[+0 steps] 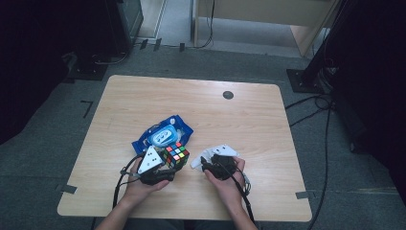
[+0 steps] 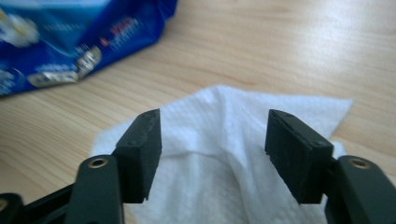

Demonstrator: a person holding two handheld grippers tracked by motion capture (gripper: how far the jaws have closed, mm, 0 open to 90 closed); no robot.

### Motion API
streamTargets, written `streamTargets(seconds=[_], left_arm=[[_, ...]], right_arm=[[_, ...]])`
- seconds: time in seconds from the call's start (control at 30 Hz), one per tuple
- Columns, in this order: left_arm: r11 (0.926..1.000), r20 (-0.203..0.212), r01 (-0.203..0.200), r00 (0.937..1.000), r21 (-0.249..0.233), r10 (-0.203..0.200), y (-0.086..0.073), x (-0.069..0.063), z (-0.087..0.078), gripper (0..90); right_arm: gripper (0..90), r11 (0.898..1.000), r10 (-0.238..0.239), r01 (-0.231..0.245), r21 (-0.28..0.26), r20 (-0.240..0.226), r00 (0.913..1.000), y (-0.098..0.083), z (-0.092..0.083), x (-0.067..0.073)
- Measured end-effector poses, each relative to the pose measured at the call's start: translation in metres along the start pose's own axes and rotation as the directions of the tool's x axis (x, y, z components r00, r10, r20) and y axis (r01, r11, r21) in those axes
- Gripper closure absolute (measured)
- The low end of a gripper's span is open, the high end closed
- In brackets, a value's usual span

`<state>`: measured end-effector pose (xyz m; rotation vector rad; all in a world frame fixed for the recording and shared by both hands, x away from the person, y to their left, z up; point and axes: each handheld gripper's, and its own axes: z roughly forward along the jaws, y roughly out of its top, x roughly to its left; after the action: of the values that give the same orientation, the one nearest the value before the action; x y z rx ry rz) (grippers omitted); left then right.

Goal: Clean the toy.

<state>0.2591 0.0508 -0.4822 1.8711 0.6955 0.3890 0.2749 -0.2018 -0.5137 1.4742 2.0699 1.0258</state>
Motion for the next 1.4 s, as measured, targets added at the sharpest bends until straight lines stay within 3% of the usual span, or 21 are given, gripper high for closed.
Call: streamTargets(seconds=[0.07,0.17,0.23,0.33,0.43,0.5,0.57,0.63,0.73,0.77,0.87,0.93,1.03,1.13,1.2,1.4], left_arm=[[1.0,0.015,0.005,0.9999,-0.002,-0.005,0.0,0.0,-0.001,34.1],[0.9999,0.034,-0.013,0.9994,-0.005,0.013,0.002,-0.002,-0.001,34.1],[0.9994,0.054,-0.034,0.998,0.007,0.033,0.002,-0.004,0.0,34.0],[0.9979,0.046,-0.06,0.9972,0.026,0.059,0.001,-0.008,0.003,34.1],[0.9967,0.053,-0.074,0.996,0.033,0.072,0.0,-0.01,0.005,34.0],[0.9965,0.063,-0.076,0.9953,0.035,0.074,0.0,-0.011,0.006,34.0],[0.9955,0.073,-0.085,0.9939,0.041,0.082,0.0,-0.014,0.008,34.1],[0.994,0.088,-0.098,0.9918,0.048,0.094,-0.001,-0.018,0.01,34.0],[0.99,0.106,-0.127,0.9871,0.062,0.12,-0.001,-0.024,0.012,34.1],[0.9885,0.107,-0.136,0.9859,0.066,0.129,-0.002,-0.026,0.013,34.1],[0.9862,0.121,-0.146,0.9833,0.078,0.136,-0.002,-0.031,0.015,34.1],[0.9853,0.106,-0.151,0.9842,0.08,0.142,-0.002,-0.032,0.015,34.1],[0.9901,0.098,-0.125,0.9882,0.064,0.118,0.0,-0.027,0.013,34.1],[0.9956,0.093,-0.081,0.9927,0.047,0.077,0.003,-0.017,0.008,34.1],[0.9963,0.081,-0.076,0.9941,0.041,0.072,0.005,-0.013,0.004,34.1],[0.995,0.095,-0.094,0.9913,0.033,0.091,0.007,-0.016,0.002,34.1]], right_arm=[[50.2,1.0,-0.003,0.002,0.015,0.006,1.0,-0.003,0.002,-0.002],[70.2,1.0,-0.026,0.027,-0.011,0.025,0.9993,-0.007,0.001,-0.008],[84.0,1.0,-0.003,0.003,-0.006,0.01,1.0,-0.006,-0.001,-0.016],[88.4,0.999,0.042,-0.043,-0.026,-0.046,0.9981,-0.005,-0.007,-0.024],[88.6,0.988,0.046,-0.065,-0.139,-0.14,0.989,0.003,-0.025,-0.019],[88.6,0.973,0.032,-0.077,-0.217,-0.203,0.9786,0.012,-0.039,-0.012],[88.6,0.965,0.004,-0.069,-0.253,-0.249,0.9684,0.019,-0.049,-0.003],[88.7,0.961,-0.027,-0.06,-0.272,-0.305,0.9518,0.024,-0.055,0.007],[88.7,0.963,-0.043,-0.054,-0.265,-0.348,0.9365,0.027,-0.057,0.019],[88.7,0.965,-0.044,-0.056,-0.255,-0.372,0.9273,0.028,-0.056,0.022],[88.7,0.969,-0.05,-0.054,-0.243,-0.402,0.9142,0.03,-0.056,0.029],[88.7,0.968,-0.064,-0.049,-0.247,-0.428,0.9016,0.031,-0.058,0.036],[88.7,0.964,-0.116,-0.014,-0.266,-0.468,0.8759,0.033,-0.066,0.048],[88.6,0.96,-0.152,0.013,-0.28,-0.481,0.8634,0.035,-0.074,0.055],[88.5,0.957,-0.149,0.007,-0.289,-0.474,0.8678,0.036,-0.076,0.053],[88.3,0.963,-0.042,-0.07,-0.259,-0.404,0.9139,0.033,-0.068,0.026]])
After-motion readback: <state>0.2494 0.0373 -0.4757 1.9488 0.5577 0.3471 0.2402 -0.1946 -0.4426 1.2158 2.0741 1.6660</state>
